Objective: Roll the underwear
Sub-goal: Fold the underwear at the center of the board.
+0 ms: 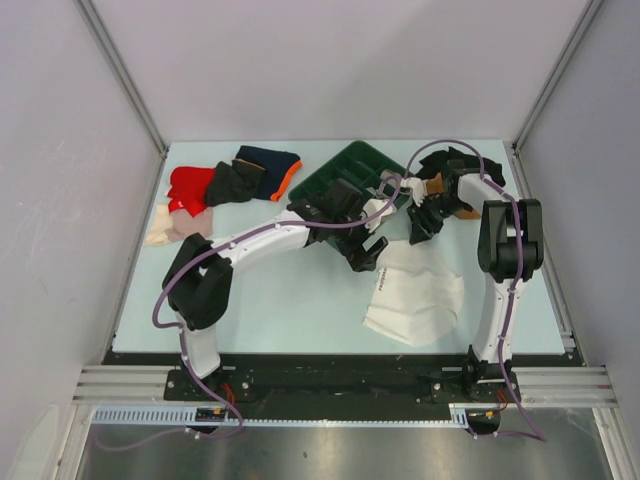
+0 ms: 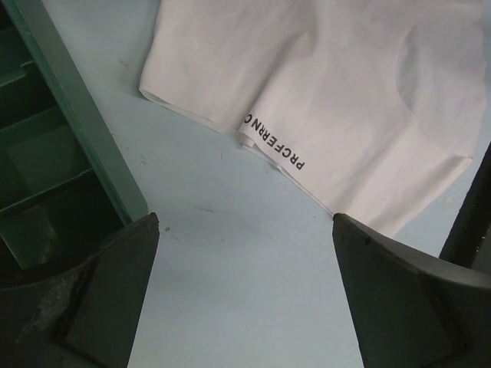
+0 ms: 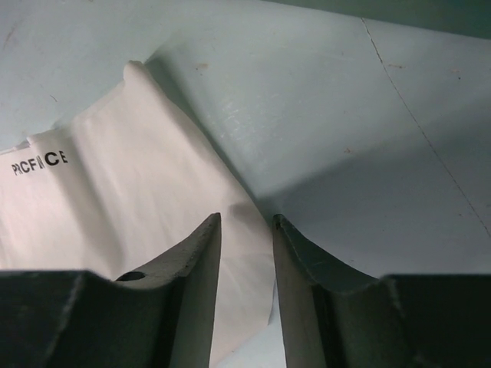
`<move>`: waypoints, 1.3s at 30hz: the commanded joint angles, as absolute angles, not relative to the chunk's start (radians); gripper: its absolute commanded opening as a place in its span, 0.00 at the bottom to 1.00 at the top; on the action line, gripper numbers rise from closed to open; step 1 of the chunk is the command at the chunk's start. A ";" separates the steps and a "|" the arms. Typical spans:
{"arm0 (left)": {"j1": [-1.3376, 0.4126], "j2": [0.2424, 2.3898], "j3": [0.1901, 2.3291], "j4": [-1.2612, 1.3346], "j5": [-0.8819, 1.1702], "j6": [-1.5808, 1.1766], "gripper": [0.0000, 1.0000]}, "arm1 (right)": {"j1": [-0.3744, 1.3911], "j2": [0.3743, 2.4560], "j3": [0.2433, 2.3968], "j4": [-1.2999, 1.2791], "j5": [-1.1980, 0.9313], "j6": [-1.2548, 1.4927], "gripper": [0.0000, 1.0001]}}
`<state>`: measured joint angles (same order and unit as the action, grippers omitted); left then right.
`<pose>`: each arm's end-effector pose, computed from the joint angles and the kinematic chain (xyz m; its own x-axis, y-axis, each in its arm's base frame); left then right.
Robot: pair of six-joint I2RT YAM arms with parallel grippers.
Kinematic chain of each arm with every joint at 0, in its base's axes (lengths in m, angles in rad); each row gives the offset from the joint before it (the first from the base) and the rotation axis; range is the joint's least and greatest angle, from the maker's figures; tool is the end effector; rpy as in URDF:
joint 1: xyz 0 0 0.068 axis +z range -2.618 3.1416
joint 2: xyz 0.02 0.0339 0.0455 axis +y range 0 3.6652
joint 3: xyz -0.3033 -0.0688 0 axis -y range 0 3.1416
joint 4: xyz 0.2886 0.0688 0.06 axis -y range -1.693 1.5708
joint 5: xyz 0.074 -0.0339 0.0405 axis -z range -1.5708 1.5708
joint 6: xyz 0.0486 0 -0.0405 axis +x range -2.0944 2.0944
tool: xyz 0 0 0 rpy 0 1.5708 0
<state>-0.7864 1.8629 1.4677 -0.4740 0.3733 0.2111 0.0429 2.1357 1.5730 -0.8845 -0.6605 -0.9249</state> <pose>0.3221 -0.3479 0.2571 -0.3546 0.6316 -0.6895 0.9201 0.3670 -0.1371 0.4706 0.0500 0.1549 -0.5094 -0.6531 -0.5604 -0.8576 0.4389 0.2680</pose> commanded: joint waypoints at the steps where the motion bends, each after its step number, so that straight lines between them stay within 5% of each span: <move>1: -0.781 1.842 1.496 -0.468 0.393 0.239 0.99 | 0.048 2.183 1.604 -0.911 -0.603 -0.923 0.35; 12: -0.776 1.856 1.508 -0.468 0.394 0.241 0.99 | 0.060 2.102 1.589 -0.971 -0.682 -1.020 0.01; 39: -0.755 2.022 1.620 -0.305 0.545 0.379 0.90 | 0.097 1.780 1.422 -0.968 -0.752 -1.094 0.00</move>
